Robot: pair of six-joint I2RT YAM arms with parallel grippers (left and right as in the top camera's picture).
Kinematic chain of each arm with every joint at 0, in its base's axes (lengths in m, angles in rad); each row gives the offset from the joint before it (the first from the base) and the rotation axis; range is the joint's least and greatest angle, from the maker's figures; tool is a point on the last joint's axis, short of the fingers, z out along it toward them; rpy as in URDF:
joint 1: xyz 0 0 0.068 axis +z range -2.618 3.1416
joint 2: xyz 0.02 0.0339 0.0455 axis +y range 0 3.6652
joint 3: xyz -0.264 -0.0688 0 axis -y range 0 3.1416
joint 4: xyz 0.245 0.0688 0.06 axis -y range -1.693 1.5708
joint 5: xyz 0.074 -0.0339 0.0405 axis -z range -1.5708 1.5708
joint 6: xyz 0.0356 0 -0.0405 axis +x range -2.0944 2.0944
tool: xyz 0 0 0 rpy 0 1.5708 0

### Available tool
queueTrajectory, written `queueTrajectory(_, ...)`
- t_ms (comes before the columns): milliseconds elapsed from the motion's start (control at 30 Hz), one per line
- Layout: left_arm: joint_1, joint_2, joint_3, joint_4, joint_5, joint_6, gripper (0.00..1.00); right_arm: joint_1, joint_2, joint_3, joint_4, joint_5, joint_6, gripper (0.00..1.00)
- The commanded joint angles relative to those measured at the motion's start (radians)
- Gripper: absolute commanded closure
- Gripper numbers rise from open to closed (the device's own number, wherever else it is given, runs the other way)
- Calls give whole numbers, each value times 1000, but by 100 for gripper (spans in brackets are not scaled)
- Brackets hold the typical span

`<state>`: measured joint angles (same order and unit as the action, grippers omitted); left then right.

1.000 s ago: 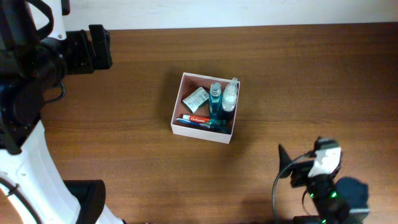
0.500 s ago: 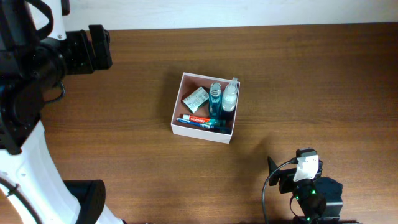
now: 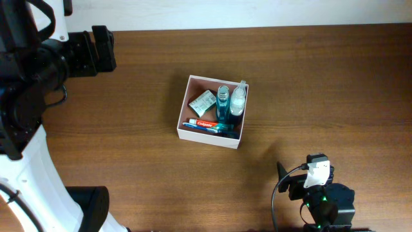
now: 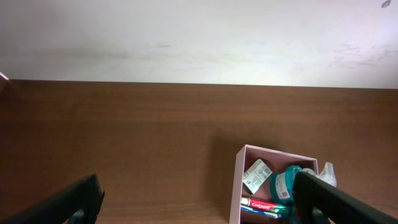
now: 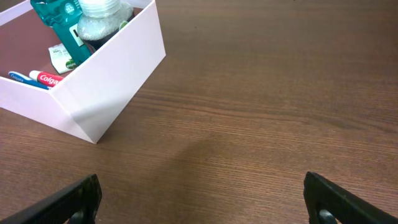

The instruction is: Pack container

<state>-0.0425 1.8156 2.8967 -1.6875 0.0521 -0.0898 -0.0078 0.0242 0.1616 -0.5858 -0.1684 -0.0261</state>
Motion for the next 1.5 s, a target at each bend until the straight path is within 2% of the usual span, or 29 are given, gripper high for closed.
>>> queueTrajectory(0,6,-3,3,0,3,16,1,-6,-10,-7,3,-12,9,1)
queueTrajectory(167,6,-23,0,0,-3,25,1,-6,-10,-7,3,-12,9,1)
queueTrajectory(233,6,-60,-26,0,-63,58,1,-6,-10,-7,3,-12,9,1)
queueTrajectory(333,6,-161,-150,10,-225,121,1,-6,-10,-7,3,-12,9,1)
queueTrajectory(433,6,-306,-383,112,-259,121,1,-6,-10,-7,3,-12,9,1)
queueTrajectory(533,16,-500,-754,396,-252,121,1,-6,-10,-7,3,-12,9,1)
queueTrajectory(567,16,-640,-1040,613,-251,121,1,-6,-10,-7,3,-12,9,1)
queueTrajectory(633,16,-789,-1360,828,-251,121,1,-6,-10,-7,3,-12,9,1)
queueTrajectory(700,16,-885,-1555,947,-242,121,0,-6,-10,-7,3,-12,9,1)
queueTrajectory(733,16,-1029,-1824,1096,-219,121,1,-6,-10,-7,3,-12,9,1)
queueTrajectory(800,16,-1139,-2016,1184,-196,120,1,-6,-10,-7,3,-12,9,1)
queueTrajectory(1033,14,-1416,-2433,1329,-153,120,1,-6,-10,-7,3,-12,9,1)
queueTrajectory(1233,14,-1602,-2618,1339,-152,120,1,-6,-10,-7,3,-12,9,1)
queueTrajectory(1467,14,-1719,-2756,1339,-145,120,1,-6,-10,-7,3,-12,9,1)
